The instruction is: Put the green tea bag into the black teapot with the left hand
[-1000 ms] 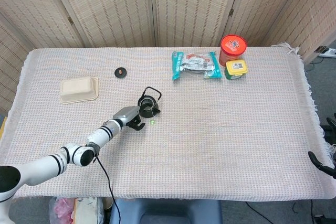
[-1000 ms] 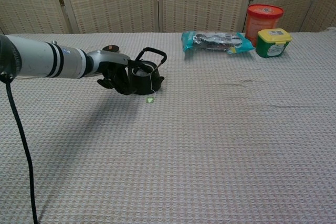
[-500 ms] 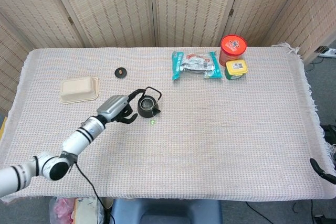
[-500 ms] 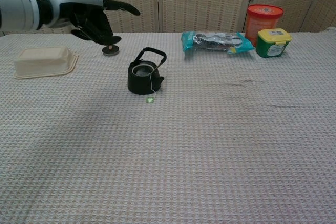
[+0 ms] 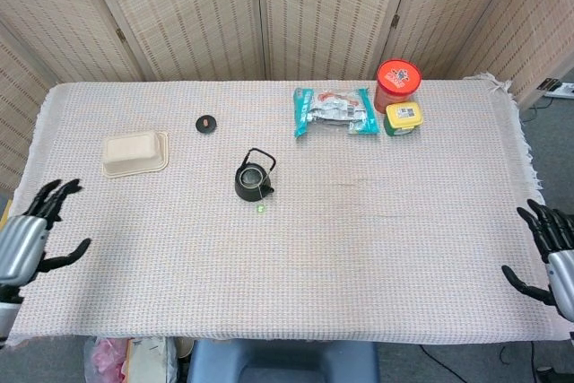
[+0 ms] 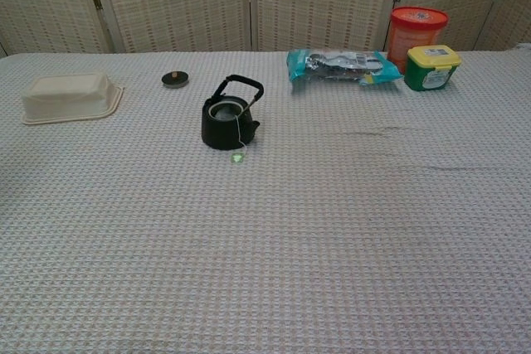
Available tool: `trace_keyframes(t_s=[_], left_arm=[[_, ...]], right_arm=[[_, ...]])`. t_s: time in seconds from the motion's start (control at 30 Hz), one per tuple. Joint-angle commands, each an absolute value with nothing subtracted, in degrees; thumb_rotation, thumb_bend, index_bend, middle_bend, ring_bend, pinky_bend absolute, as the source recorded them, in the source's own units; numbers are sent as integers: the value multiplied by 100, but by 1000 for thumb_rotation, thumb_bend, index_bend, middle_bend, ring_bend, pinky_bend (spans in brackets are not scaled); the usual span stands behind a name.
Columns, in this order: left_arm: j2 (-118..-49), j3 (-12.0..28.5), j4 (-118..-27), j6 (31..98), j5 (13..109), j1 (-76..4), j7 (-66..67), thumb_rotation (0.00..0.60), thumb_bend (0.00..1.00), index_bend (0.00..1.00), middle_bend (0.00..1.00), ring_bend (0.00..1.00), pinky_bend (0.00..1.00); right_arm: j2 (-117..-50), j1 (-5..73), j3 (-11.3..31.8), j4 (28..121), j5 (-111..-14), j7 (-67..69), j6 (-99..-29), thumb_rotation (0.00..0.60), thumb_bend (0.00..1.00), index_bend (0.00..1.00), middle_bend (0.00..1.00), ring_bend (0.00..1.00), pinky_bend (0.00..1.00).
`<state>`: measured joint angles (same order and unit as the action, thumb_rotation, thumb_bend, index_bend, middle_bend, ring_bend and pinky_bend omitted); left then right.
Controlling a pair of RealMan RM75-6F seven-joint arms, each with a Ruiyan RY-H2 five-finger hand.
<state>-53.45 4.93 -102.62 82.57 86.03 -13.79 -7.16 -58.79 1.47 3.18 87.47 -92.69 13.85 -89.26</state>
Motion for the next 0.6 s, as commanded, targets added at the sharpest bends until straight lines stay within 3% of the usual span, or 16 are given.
trace_keyframes(t_s=[0.03,0.27,0.6], left_arm=[[-6496,334,-9179,9218,7880,-578,434,600,294,0,0,0,329],[-6591,321,-8983,9085,7865,-506,405,600,251,0,0,0,282],[-6480,190,-9009,8542,8124,-664,200,600,222,0,0,0,236]], right_arm=[[-5992,460,430,8965,-8748,682,-8288,600,196,0,0,0,0],[-6213,655,510,9136,-8346,-146,-7908,600,197,0,0,0,0],[-6117,587,431,9153,-8507,93,-8086,600,196,0,0,0,0]])
